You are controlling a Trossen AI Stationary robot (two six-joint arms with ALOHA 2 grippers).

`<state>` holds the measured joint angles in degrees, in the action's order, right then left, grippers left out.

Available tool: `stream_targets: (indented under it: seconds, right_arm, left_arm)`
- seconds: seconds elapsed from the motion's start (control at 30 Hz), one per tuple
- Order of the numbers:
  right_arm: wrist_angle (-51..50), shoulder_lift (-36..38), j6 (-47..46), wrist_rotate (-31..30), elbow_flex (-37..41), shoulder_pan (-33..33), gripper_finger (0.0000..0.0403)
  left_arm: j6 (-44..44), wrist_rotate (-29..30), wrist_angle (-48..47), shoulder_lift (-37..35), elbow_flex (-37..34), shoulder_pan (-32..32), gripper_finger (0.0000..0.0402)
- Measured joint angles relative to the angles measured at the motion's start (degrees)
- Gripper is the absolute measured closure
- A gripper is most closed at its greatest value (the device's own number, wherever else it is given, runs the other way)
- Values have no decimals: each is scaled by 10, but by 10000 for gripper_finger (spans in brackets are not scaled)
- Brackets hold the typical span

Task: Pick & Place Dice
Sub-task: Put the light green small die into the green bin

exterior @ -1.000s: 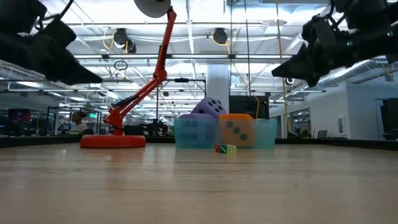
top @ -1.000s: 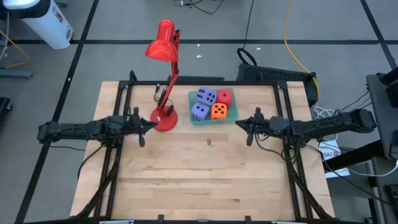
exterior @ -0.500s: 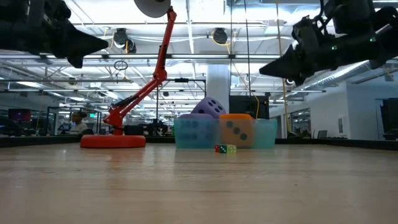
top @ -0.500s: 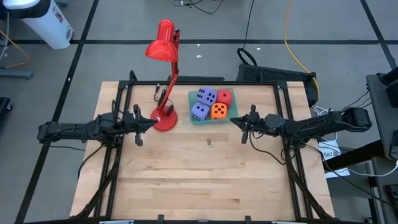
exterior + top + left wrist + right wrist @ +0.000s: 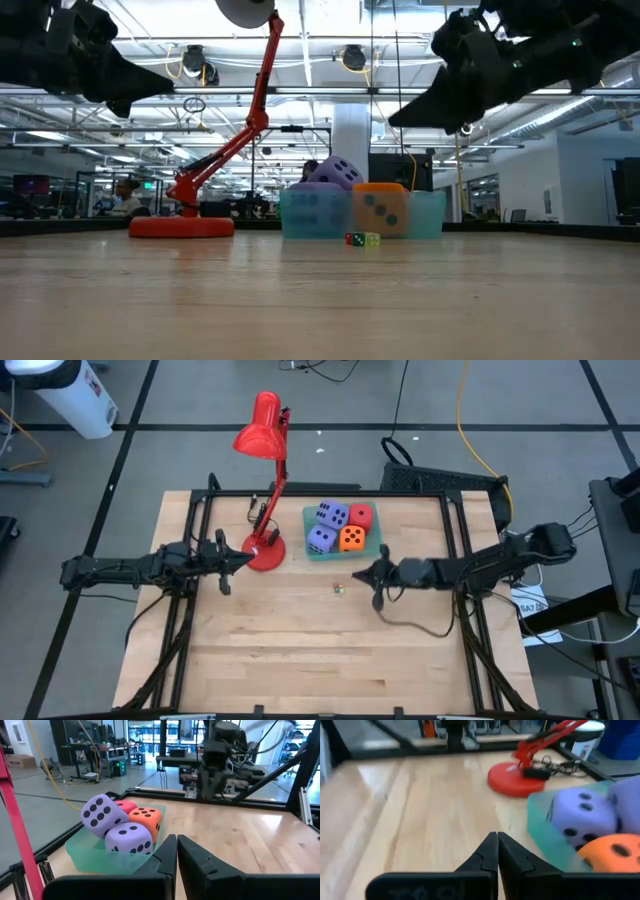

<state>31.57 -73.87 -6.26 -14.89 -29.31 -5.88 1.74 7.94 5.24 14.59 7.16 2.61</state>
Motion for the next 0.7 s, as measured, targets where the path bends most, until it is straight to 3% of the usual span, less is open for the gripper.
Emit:
stream_targets:
  seconds: [0.13,0.37,0.6,0.7]
  right_arm:
    - [14,-62,6,-88,-15,-37,403]
    - [46,-149,-15,-139,-19,-38,403]
    - [123,-219,-46,-132,-19,-48,403]
    - [136,-229,-35,-81,-23,-44,403]
  left_arm:
    - [-7,1,-6,0,0,0,376]
    - [-13,15,-10,0,0,0,376]
    - [-16,16,-9,0,0,0,376]
    - [-16,17,-8,0,0,0,376]
